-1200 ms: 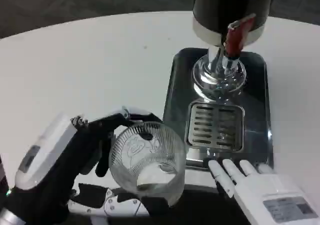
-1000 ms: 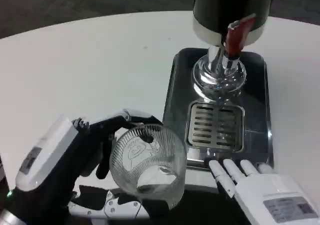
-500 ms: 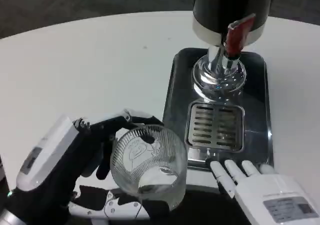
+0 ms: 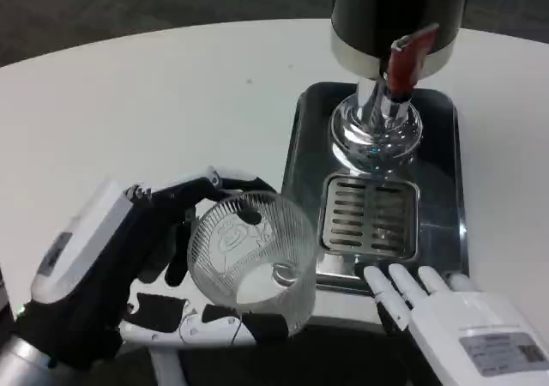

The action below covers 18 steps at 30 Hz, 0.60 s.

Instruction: Grasp the cup under the faucet to collect the drink, then remove the cup.

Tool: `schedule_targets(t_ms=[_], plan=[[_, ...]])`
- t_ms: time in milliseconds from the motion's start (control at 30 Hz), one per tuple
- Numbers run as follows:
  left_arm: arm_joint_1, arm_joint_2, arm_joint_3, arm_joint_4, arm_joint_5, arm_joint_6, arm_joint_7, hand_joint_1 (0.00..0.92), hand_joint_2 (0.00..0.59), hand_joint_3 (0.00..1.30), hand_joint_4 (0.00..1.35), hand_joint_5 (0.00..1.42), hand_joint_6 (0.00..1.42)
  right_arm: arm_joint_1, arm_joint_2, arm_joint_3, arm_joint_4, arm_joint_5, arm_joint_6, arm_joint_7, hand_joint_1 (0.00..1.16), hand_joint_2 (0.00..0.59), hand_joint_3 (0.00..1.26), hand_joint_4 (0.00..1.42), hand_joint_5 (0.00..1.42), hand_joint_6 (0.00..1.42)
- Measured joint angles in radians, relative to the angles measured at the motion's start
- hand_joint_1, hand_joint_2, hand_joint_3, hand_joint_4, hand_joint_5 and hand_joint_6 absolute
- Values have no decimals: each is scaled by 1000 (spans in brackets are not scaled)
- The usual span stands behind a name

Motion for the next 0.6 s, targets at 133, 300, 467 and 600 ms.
schedule_targets(t_ms=[133, 300, 467, 600], plan=[[-35, -2, 0, 37, 15, 16, 1, 692, 0, 939, 1073, 1277, 1424, 15, 7, -19, 0, 16, 1, -33, 487, 446, 27, 0, 0, 0], [-90, -4, -10, 96, 27, 23, 6, 692, 0, 939, 1073, 1279, 1424, 41, 21, -61, 0, 47, -3, -82, 492, 443, 32, 0, 0, 0], [-168, -7, -39, 183, 82, 25, 21, 692, 0, 939, 1073, 1279, 1424, 78, 40, -126, 0, 101, -34, -136, 496, 441, 38, 0, 0, 0], [-263, -10, -61, 293, 135, 33, 60, 692, 0, 939, 1073, 1279, 1424, 90, 47, -198, 0, 170, -86, -170, 498, 441, 42, 0, 0, 0]])
